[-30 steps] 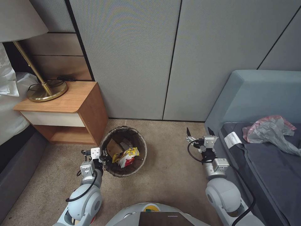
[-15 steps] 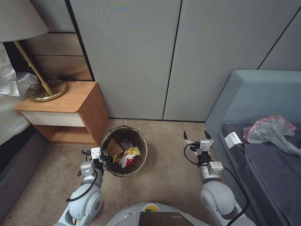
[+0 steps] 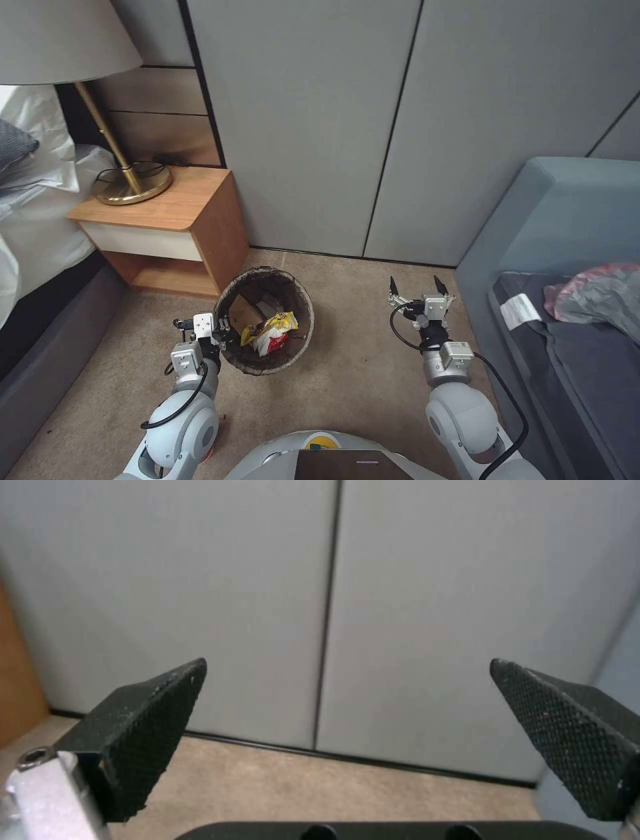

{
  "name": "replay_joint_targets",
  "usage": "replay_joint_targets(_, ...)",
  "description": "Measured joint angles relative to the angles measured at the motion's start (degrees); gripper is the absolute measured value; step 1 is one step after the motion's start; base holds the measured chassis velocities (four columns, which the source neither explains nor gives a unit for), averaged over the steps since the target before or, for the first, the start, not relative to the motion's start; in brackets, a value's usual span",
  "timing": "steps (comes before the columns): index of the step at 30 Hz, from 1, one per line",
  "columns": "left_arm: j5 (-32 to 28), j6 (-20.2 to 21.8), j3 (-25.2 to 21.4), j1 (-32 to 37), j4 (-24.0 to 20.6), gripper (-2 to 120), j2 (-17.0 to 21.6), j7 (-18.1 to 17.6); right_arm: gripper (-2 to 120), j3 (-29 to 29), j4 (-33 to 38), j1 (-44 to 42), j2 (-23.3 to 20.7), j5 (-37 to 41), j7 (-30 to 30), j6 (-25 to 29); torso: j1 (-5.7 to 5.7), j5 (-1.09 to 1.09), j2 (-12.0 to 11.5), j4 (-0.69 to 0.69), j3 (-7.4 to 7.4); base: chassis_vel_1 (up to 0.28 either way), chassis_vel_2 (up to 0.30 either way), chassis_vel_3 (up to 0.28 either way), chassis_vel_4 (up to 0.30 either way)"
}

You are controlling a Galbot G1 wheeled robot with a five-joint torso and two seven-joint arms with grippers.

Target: Pick up the trash bin, then pick up the garbage from the floor and place it into the trash bin.

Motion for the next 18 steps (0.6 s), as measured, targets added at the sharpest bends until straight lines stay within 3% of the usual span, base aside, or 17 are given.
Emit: replay_joint_targets(18, -0.12, 0.05, -0.08, -0.18, -0.06, 0, 0.0, 0.03, 100, -0.55, -0.32, 1.29, 0.05, 0.26, 0.51, -0.8, 0.0, 0.0, 0.0, -0.01, 0.0, 0.086, 0.08, 0.078, 0.076)
